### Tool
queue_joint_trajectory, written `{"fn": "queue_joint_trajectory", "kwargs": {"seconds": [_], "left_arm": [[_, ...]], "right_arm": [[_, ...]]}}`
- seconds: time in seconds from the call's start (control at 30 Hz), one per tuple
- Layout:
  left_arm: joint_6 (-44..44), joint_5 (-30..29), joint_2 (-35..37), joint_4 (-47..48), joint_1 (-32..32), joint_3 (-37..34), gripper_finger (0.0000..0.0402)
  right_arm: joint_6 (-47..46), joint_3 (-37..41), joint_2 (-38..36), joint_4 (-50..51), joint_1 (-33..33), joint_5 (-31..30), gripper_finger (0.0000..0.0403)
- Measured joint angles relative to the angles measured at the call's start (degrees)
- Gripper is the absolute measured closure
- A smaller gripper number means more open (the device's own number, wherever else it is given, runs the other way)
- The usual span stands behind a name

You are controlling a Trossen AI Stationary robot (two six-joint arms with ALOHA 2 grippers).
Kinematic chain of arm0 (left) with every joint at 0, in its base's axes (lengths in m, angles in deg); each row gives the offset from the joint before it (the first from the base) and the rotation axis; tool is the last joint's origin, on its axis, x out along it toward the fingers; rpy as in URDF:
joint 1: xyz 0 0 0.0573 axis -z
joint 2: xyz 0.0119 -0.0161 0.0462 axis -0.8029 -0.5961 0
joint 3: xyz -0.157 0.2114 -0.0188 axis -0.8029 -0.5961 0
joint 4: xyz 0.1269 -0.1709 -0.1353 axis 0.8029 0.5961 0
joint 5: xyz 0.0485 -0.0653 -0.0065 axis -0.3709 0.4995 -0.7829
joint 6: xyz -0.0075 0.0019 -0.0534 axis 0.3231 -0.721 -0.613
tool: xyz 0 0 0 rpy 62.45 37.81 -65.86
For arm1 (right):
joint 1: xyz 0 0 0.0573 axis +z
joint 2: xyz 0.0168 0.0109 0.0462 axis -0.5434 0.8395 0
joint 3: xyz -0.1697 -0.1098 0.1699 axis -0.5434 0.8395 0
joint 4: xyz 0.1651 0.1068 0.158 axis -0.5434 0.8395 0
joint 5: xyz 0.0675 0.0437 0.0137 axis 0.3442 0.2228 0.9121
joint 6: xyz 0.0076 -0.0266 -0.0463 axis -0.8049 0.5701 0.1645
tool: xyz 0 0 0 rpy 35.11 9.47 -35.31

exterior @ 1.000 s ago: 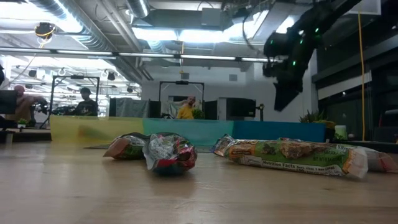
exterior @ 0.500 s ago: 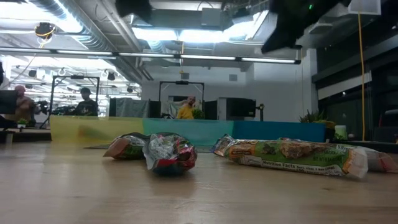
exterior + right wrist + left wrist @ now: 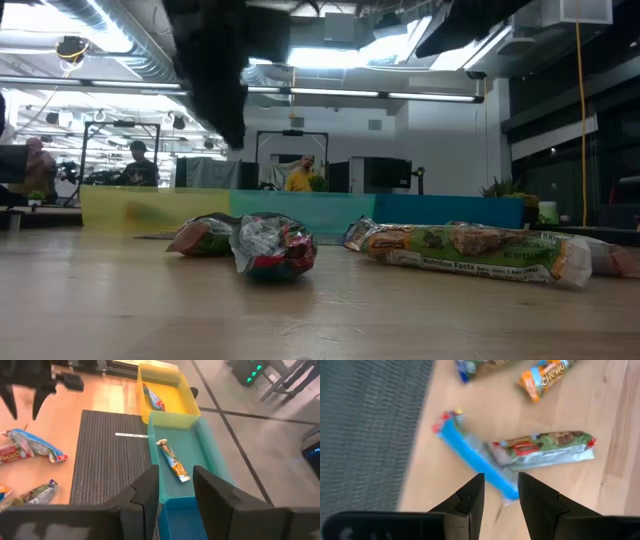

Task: Pick and place Granola Bars by type
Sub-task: Put the red granola bar into the yellow bin

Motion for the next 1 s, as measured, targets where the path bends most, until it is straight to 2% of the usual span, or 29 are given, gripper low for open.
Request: {"fn": "queue_joint_trajectory", "kwargs": {"seconds": [0.23, 0.4, 0.5, 0.73, 1.0], "left_arm": [[-9.95, 0.58, -7.05, -4.35, 0.58, -0.03, 0.0289], [-17.01, 0.31, -9.81, -4.53, -0.09, -0.03, 0.0275], [-18.74, 0.31, -10.74, -6.07, -0.54, -0.05, 0.0253], [-19.38, -1.69, -11.37, -11.03, -0.97, -0.03, 0.0199], [-21.18, -8.59, -11.35, -10.99, -0.97, 0.00, 0.0187]], "right_arm": [[5.89, 0.00, 0.00, -0.23, 0.00, 0.28, 0.0279], [6.71, 0.00, 0.00, -0.21, 0.00, 3.07, 0.0280], [7.85, 0.00, 0.00, -0.19, 0.00, 5.58, 0.0279], [8.90, 0.00, 0.00, 0.44, 0.00, 6.73, 0.0279], [9.07, 0.00, 0.00, 0.95, 0.00, 8.67, 0.0279]]}}
